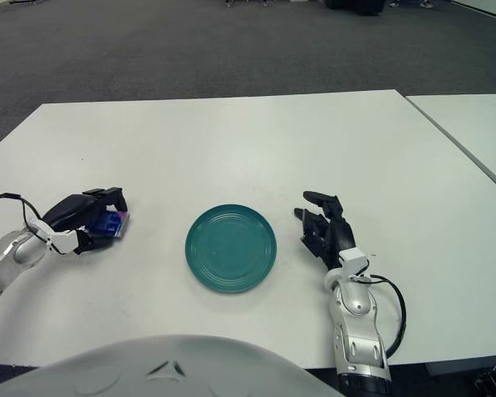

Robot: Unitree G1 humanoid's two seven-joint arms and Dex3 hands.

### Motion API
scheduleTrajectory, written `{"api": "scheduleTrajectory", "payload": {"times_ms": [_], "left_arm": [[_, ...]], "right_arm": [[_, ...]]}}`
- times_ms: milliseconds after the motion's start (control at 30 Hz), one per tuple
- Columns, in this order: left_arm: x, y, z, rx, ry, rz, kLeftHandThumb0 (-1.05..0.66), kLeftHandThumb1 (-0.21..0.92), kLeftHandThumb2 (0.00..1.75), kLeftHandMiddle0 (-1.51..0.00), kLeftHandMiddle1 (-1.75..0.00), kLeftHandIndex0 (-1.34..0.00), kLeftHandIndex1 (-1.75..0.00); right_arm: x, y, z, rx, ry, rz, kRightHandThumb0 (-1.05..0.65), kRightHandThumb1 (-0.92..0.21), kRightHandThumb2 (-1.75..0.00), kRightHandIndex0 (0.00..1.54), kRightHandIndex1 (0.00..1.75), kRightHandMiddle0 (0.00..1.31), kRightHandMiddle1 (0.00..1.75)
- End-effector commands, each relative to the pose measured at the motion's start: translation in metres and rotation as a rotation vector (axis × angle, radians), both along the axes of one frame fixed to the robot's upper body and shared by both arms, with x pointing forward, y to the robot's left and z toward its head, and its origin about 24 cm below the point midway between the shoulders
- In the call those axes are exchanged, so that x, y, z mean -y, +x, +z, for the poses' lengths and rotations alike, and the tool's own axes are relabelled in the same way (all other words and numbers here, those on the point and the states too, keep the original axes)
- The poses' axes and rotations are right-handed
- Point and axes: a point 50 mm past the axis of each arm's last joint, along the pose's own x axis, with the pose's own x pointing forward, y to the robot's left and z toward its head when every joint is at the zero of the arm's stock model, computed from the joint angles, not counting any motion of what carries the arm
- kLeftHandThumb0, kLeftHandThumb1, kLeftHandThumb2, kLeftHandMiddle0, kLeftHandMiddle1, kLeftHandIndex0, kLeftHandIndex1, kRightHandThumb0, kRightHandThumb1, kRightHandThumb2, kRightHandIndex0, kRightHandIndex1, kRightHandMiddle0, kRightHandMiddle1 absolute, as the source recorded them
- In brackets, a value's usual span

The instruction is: Put the gum into the plate.

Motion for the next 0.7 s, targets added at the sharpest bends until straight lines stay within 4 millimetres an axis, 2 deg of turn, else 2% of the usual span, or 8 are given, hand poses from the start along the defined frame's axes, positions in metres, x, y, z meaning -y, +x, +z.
{"api": "scheduleTrajectory", "payload": {"times_ms": [0, 67, 167, 333, 667], "left_arm": [[0.001, 0.01, 0.031, 0.078, -0.03, 0.001, -0.47, 0.31, 1.31, -1.16, -1.75, -0.61, -1.75], [0.001, 0.009, 0.032, 0.073, -0.03, 0.005, -0.47, 0.31, 1.32, -1.16, -1.75, -0.61, -1.75], [0.023, 0.013, 0.072, 0.162, -0.098, -0.069, -0.47, 0.31, 1.32, -1.18, -1.75, -0.61, -1.75], [0.042, 0.008, 0.1, 0.204, -0.127, -0.099, -0.47, 0.31, 1.32, -1.2, -1.75, -0.61, -1.75], [0.071, 0.006, 0.123, 0.215, -0.163, -0.153, -0.46, 0.32, 1.31, -1.19, -1.75, -0.6, -1.75]], "right_arm": [[0.0, -0.007, -0.016, -0.1, 0.011, -0.008, -0.64, -0.92, -0.8, 0.44, 0.51, 0.06, 1.07], [-0.001, -0.007, -0.016, -0.1, 0.011, -0.008, -0.64, -0.92, -0.8, 0.44, 0.51, 0.07, 1.07], [-0.002, -0.008, -0.017, -0.102, 0.009, -0.008, -0.64, -0.92, -0.8, 0.45, 0.51, 0.07, 1.07], [-0.005, -0.008, -0.018, -0.102, 0.018, -0.009, -0.63, -0.92, -0.8, 0.45, 0.52, 0.07, 1.06], [-0.011, -0.008, -0.018, -0.097, 0.023, -0.013, -0.61, -0.92, -0.79, 0.46, 0.52, 0.05, 1.05]]}}
